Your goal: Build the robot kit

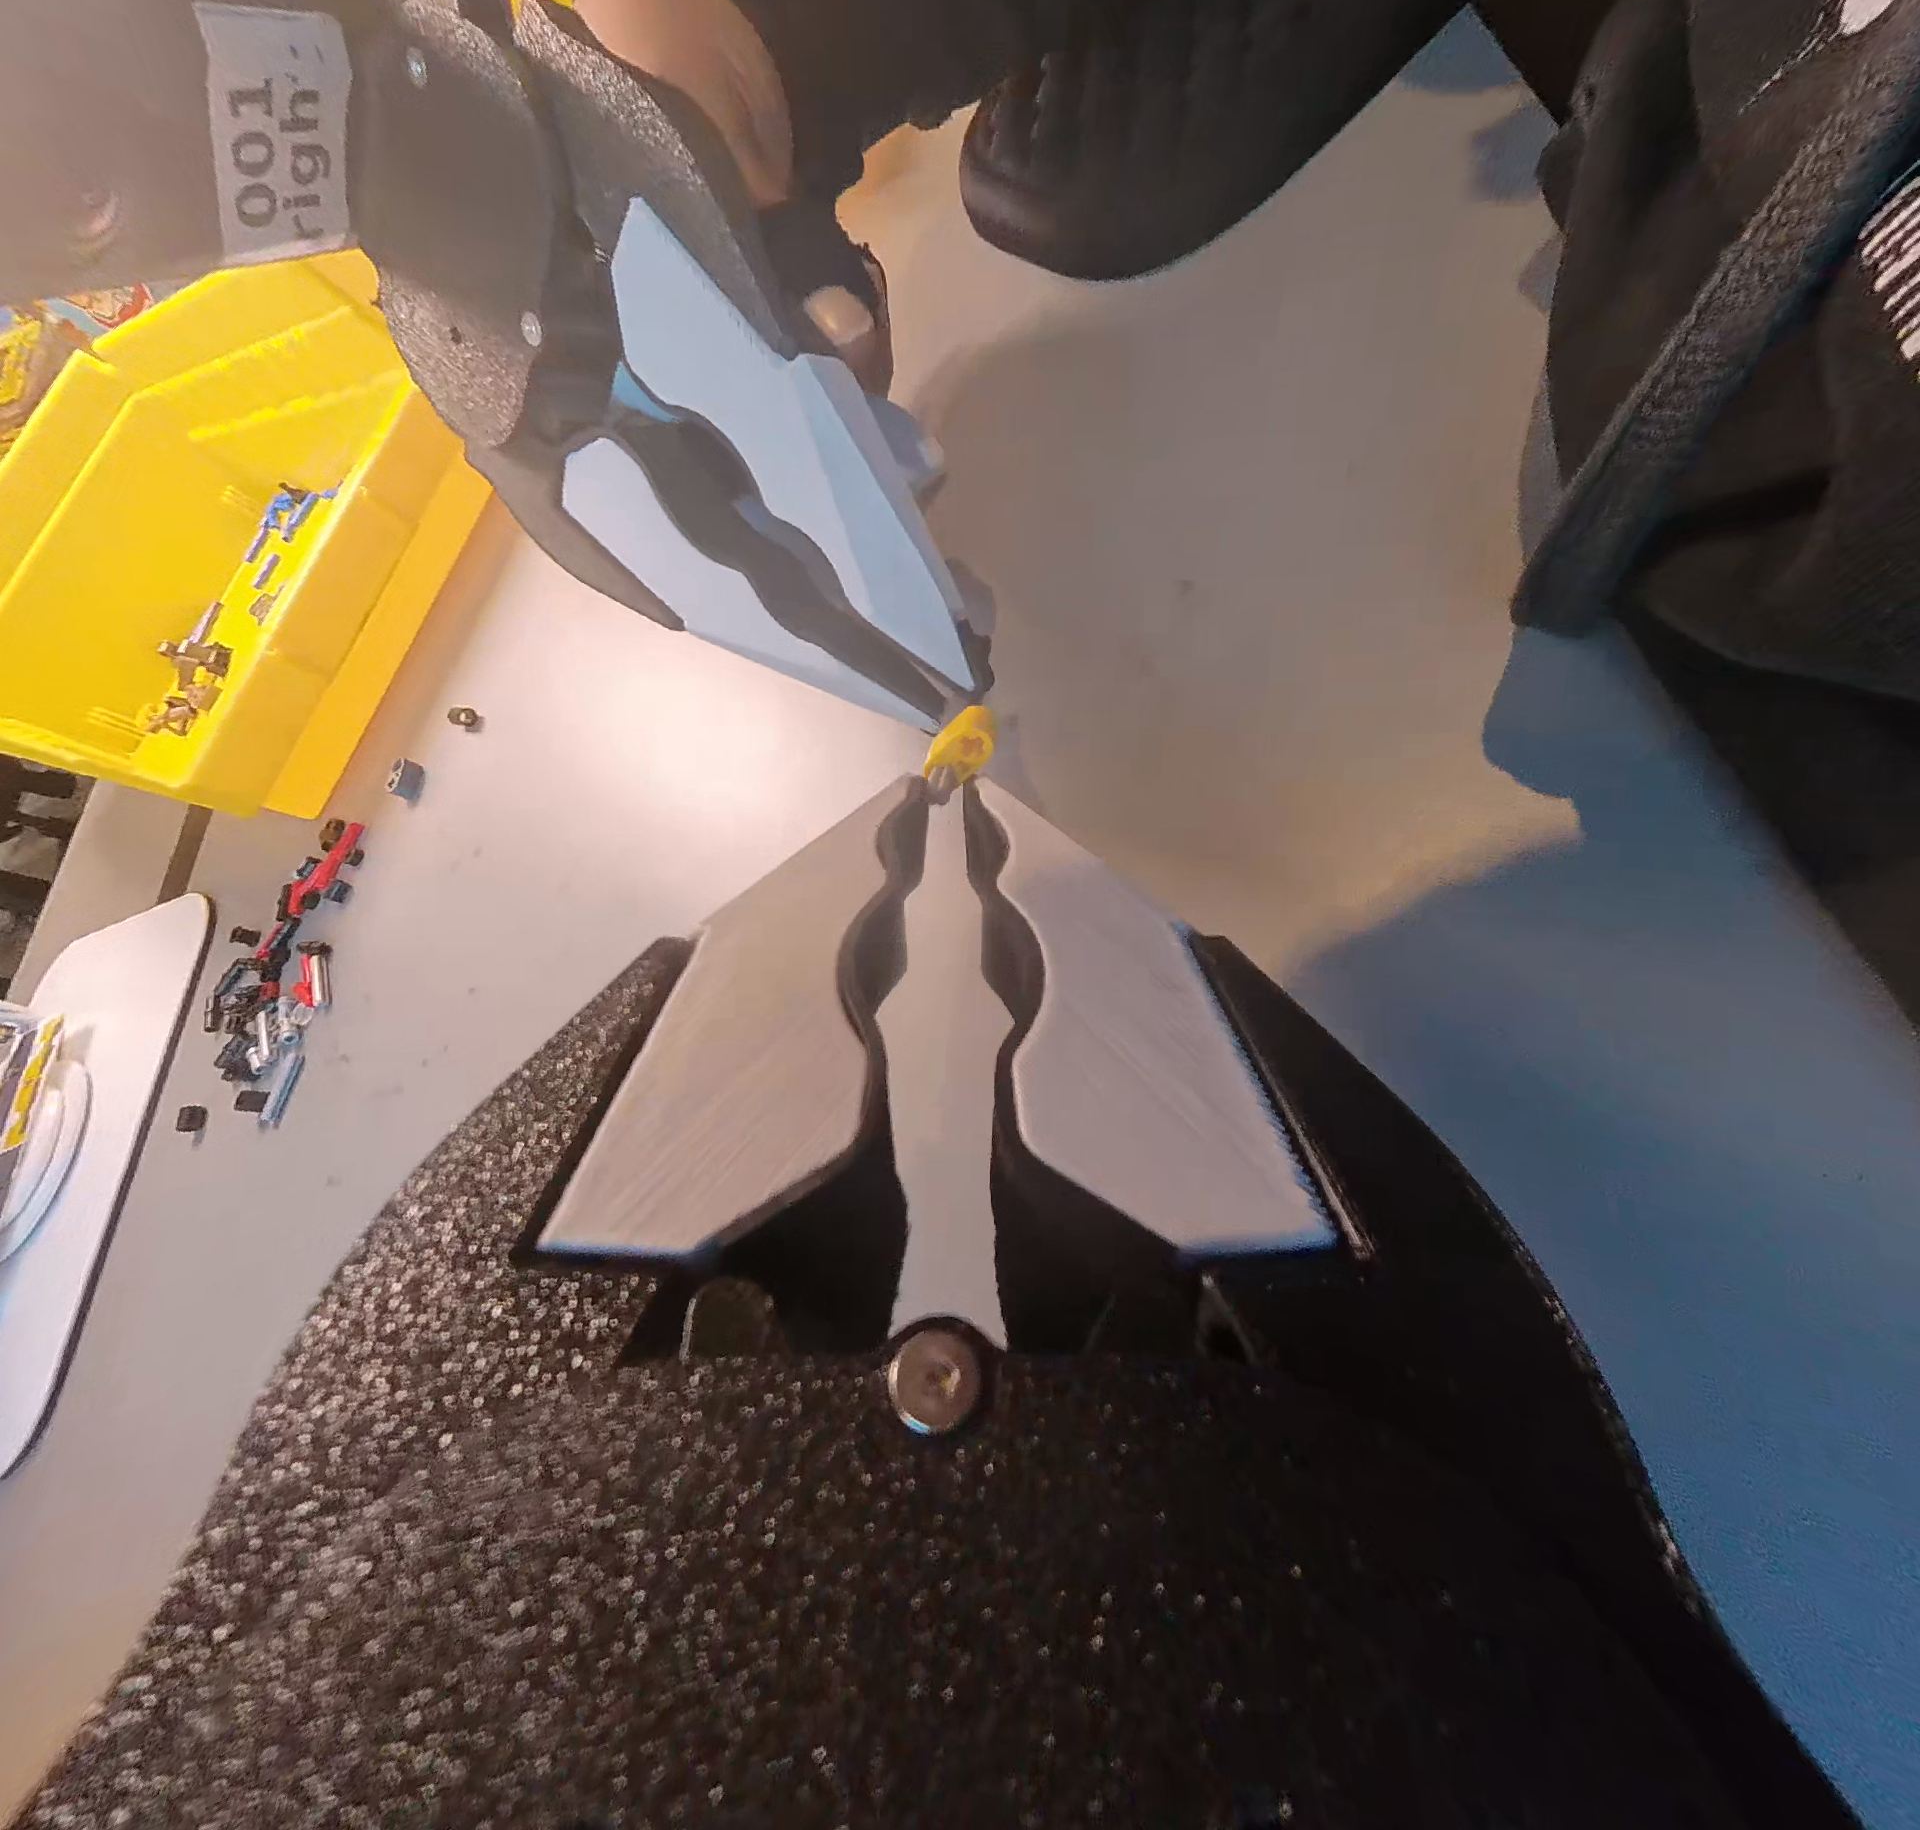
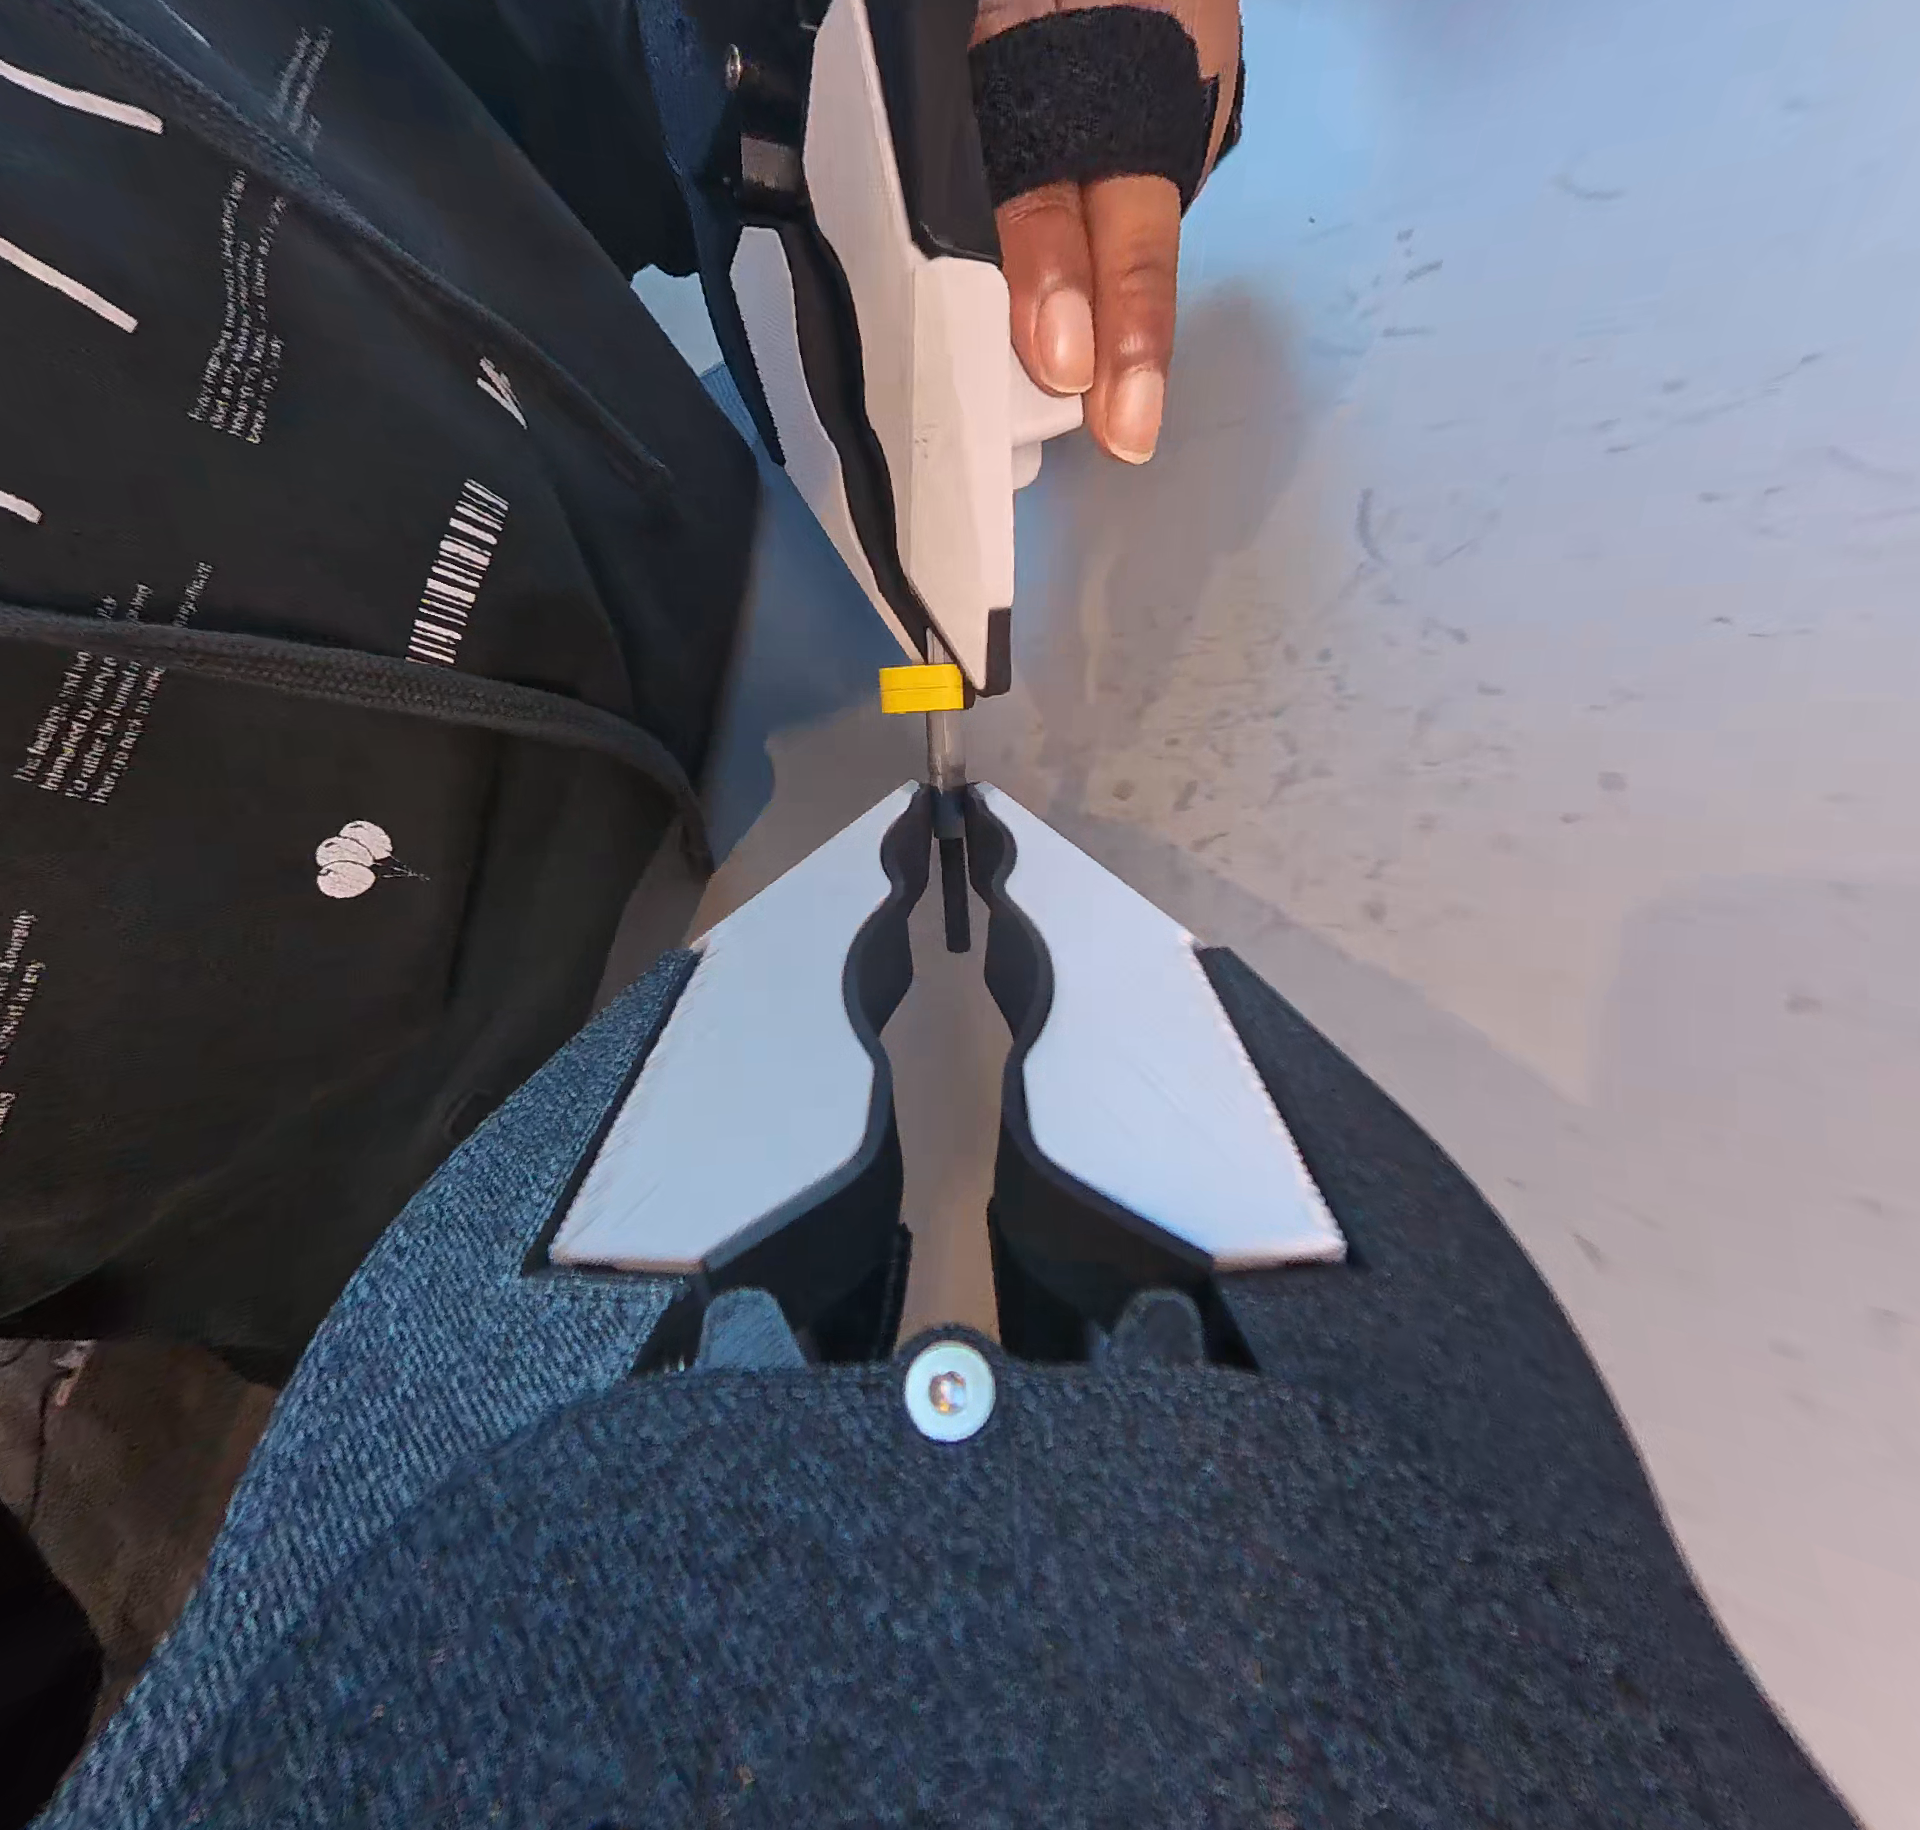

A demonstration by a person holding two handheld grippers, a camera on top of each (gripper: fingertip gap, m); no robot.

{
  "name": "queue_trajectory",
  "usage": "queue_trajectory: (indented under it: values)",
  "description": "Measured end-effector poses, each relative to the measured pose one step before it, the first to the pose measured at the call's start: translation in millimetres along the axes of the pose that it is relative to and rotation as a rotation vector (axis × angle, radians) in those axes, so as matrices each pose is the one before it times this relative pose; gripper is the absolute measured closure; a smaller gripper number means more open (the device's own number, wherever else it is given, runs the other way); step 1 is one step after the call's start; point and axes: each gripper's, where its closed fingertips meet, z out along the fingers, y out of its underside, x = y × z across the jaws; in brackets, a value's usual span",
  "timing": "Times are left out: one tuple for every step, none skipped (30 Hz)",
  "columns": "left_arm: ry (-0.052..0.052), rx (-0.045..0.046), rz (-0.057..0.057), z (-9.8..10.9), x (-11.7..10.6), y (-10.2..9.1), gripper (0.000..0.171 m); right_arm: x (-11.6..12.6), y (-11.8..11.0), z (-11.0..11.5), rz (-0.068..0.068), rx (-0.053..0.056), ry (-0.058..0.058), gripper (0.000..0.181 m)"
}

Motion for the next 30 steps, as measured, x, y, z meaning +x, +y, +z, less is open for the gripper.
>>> queue_trajectory:
  values:
    - [0.0069,-0.00367,-0.0104,0.63,-0.03,1.64,0.166,1.42,0.12,-0.54,0.0028,0.0047,0.0018,0.175]
    - [0.0038,-0.00283,-0.0195,0.51,-1.17,1.72,0.167,2.15,-0.6,-0.82,0.0007,0.0092,0.0067,0.175]
    - [0.0046,-0.00067,-0.0313,0.27,-1.79,1.39,0.167,2.32,-1.3,-1.45,-0.0042,0.0133,0.0094,0.175]
    - [0.004,0.006,-0.0429,-0.21,-2.72,0.82,0.168,2.31,-2.32,-1.55,-0.0221,0.018,0.0151,0.175]
    - [0.0036,0.0146,-0.0597,-0.78,-3.91,-0.11,0.168,3.22,-3.81,-2.08,-0.048,0.0235,0.0314,0.175]
    - [0.0109,0.02053,-0.0789,-1.25,-4.32,-0.86,0.169,3.74,-6.3,-2.56,-0.0664,0.0344,0.0441,0.171]
    - [0.0223,0.0306,-0.0913,-2.07,-3.55,-2.57,0.169,4.35,-7.1,-2.4,-0.0728,0.0336,0.0538,0.163]
    - [0.0247,0.04025,-0.0952,-2.74,-3.6,-4.7,0.169,3.98,-6.5,-2.14,-0.0736,0.0257,0.0533,0.16]
    - [0.0202,0.04165,-0.0919,-3.28,-4.1,-5.55,0.169,3.18,-5.08,-1.31,-0.0748,0.0126,0.0492,0.158]
    - [0.0219,0.03633,-0.0894,-2.86,-3.52,-4.93,0.169,3.94,-4.75,-0.72,-0.0756,0.0089,0.0556,0.158]
    - [0.0204,0.03508,-0.0857,-2.51,-3.19,-4.7,0.169,1.64,-4.46,-0.22,-0.0711,0.0096,0.0402,0.158]
    - [0.0225,0.03242,-0.0772,-2.11,-2.1,-4.06,0.169,1.44,-5.69,-0.05,-0.0569,0.0173,0.0367,0.158]
    - [0.0289,0.02193,-0.0682,-1.6,-0.19,-2.61,0.169,2.43,-6.08,-0.02,-0.0423,0.0226,0.0368,0.159]
    - [0.0235,0.01731,-0.0576,-1.1,-0.23,-1.64,0.169,2.94,-4.29,0.2,-0.0317,0.014,0.0332,0.161]
    - [0.0244,0.015,-0.049,-0.71,0.58,-1.34,0.169,1.67,-1.11,0.37,-0.0249,-0.0032,0.0196,0.169]
    - [0.0285,0.01298,-0.0425,-0.63,1.81,-1.12,0.169,1.24,-0.08,0.37,-0.0167,-0.0079,0.0132,0.175]
    - [0.0212,0.01153,-0.0301,-0.36,1.34,-0.94,0.169,-0.39,-1.33,-0.23,0.0064,0.0027,-0.0047,0.175]
    - [0.017,0.00708,-0.0179,-0.06,1.49,-0.48,0.169,-0.68,-1.66,-0.78,0.0402,0.0077,-0.0192,0.174]
    - [0.0088,0.00104,-0.001,0.16,1.52,-0.13,0.169,-0.42,-1.02,-0.77,0.075,0.0097,-0.0289,0.175]
    - [-0.0069,-0.00469,0.0243,0.27,0.56,0.13,0.169,-0.44,-0.25,-0.41,0.0984,0.0114,-0.0365,0.175]
    - [-0.0194,-0.00972,0.0476,0.07,0.13,0.21,0.168,-1.06,1.59,0.1,0.1107,0.0028,-0.0452,0.174]
    - [-0.0321,-0.01398,0.0624,-0.14,-0.8,0.71,0.163,2.14,1.02,-0.16,0.1087,0.0072,-0.0256,0.174]
    - [-0.0412,-0.0149,0.0668,-0.24,-1.93,0.76,0.154,4.68,0.44,-0.08,0.1126,0.0154,-0.0097,0.175]
    - [-0.0395,-0.0149,0.0661,-0.48,-1.91,0.96,0.152,0.39,0.71,0.2,0.1162,0.0122,-0.0422,0.175]
    - [-0.0375,-0.01404,0.0643,-0.41,-2.07,1.25,0.15,0.28,-1.43,-0.07,0.1013,0.0293,-0.0404,0.175]
    - [-0.0428,-0.01174,0.0628,-0.26,-2.87,1.02,0.147,1.37,-1.31,0.09,0.0858,0.0273,-0.0289,0.175]
    - [-0.0403,-0.01096,0.0649,-0.08,-2.32,0.88,0.146,-2.37,2.5,0.69,0.0624,0.0006,-0.0471,0.175]
    - [-0.0323,-0.0091,0.0663,-0.03,-1.11,0.5,0.145,-1.24,2.68,1.17,0.038,-0.0018,-0.0281,0.174]
    - [-0.0309,-0.00413,0.0636,0.01,-0.97,-0.26,0.145,0.12,2.04,1.33,0.0256,0.0004,-0.0139,0.174]
    - [-0.026,-0.00155,0.0555,-0.16,-0.52,-0.52,0.144,-1.56,2.28,1.36,0.0231,-0.0051,-0.0215,0.174]
